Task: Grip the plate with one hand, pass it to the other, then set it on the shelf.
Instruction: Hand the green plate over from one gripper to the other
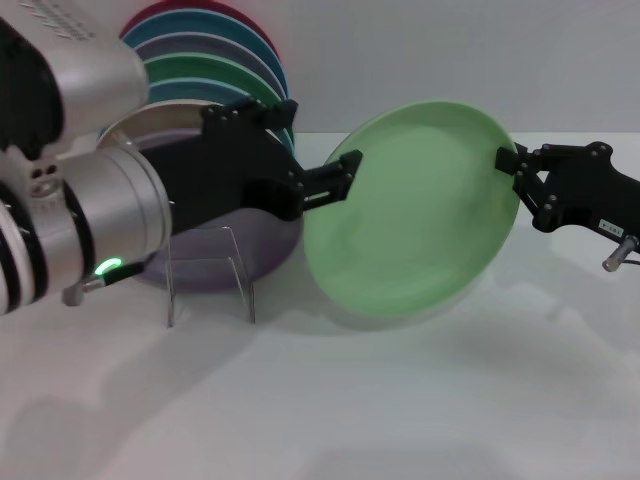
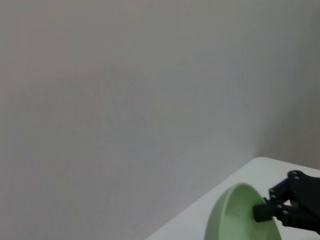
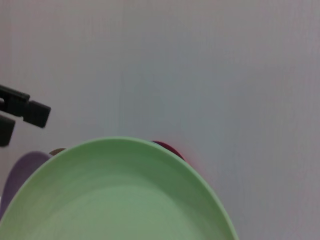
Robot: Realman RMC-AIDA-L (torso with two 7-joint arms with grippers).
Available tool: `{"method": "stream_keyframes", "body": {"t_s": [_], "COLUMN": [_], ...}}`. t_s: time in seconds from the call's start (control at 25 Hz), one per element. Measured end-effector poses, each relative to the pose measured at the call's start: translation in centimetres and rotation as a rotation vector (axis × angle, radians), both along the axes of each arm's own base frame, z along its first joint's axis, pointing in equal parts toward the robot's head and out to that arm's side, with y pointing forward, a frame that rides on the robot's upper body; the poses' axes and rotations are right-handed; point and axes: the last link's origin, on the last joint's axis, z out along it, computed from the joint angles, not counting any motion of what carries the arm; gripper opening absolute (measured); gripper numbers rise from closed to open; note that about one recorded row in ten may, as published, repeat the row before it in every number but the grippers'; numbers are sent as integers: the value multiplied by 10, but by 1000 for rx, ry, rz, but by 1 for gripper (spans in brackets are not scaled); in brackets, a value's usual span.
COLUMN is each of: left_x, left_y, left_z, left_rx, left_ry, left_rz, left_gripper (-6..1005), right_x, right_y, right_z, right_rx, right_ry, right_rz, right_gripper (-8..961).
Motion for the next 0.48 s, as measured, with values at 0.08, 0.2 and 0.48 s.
{"method": "stream_keyframes", "body": {"t_s": [0.08,0.2,0.48], "left_x": [0,-2,-6], "left_y": [1,5,15], "left_z": [-3,-10,-25], "left_rx": [-6,-22,-29], "left_ry": [3,12,23], "left_rz": [-1,0,8], "left_gripper": [779,779,779], "right_x": [0,-1,-5], "right_y": [0,-1,-3], "right_z": [0,-2,-1], "right_rx": [-1,-7,-18], "right_ry": [0,-1,21], "right_rz": [1,5,30], "right_gripper": [21,21,22]}}
